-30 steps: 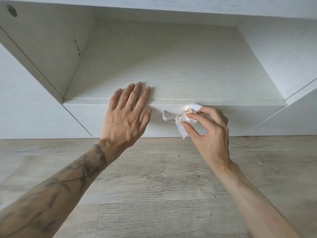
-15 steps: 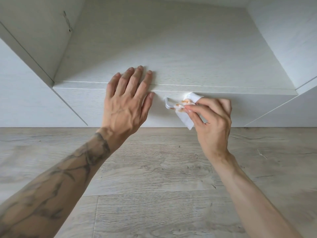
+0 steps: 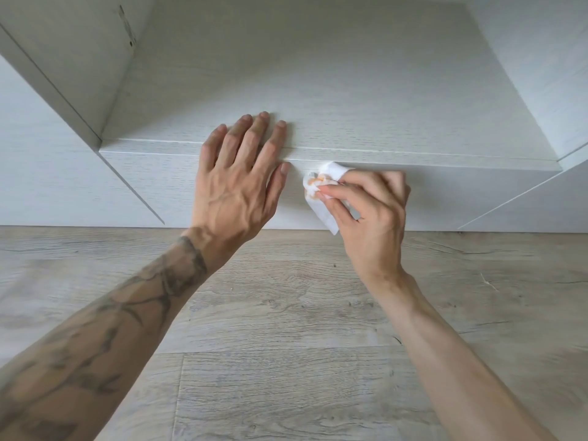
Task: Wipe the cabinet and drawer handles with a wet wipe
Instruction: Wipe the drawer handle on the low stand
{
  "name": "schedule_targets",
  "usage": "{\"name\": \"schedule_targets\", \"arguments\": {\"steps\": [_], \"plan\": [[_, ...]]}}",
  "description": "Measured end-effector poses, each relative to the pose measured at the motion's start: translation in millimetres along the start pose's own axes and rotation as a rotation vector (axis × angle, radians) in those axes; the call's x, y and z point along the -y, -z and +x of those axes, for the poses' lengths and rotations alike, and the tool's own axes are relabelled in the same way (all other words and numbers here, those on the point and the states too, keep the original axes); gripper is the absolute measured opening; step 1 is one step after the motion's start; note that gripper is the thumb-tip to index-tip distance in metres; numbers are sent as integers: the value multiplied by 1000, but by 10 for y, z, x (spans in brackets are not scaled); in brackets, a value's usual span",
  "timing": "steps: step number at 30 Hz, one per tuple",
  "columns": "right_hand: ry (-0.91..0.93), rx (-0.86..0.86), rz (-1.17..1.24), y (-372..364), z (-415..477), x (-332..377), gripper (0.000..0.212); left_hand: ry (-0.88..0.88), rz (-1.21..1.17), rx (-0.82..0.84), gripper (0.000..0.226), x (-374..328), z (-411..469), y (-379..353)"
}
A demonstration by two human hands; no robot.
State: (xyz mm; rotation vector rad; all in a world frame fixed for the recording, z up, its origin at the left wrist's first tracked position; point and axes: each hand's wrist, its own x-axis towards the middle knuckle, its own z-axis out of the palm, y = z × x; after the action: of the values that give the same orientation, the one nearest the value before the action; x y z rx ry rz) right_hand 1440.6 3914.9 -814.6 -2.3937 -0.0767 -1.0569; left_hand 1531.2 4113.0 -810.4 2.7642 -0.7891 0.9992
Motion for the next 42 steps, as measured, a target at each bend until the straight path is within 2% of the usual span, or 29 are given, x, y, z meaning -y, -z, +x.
{"name": "schedule_targets", "arguments": {"steps": [3,9,11,16,18,22,28,34,42], "plan": [[34,26,-13,85,27,-81,7,1,-8,13,55,3,2,5],[-171,-146,129,256,12,18,7,7,-15,19,54,-6,-4,31],[-159,-154,145,254,47,64,12,8,-21,26,54,-12,-2,36],[-106,-13,52,209,-87,15,16,12,-20,31,55,-5,-1,41],[-66,-35,-17,178,-116,-41,17,10,-15,28,55,-2,-3,31],[-9,-108,-71,105,-77,-75,4,8,-10,28,55,3,-2,12],[89,-63,-22,-88,58,79,7,0,7,-15,54,-3,-10,-7],[0,-99,-75,-73,-78,101,9,1,7,-17,54,8,-11,-6],[0,-117,-78,-153,-19,173,12,3,7,-4,55,8,-14,-12]]}}
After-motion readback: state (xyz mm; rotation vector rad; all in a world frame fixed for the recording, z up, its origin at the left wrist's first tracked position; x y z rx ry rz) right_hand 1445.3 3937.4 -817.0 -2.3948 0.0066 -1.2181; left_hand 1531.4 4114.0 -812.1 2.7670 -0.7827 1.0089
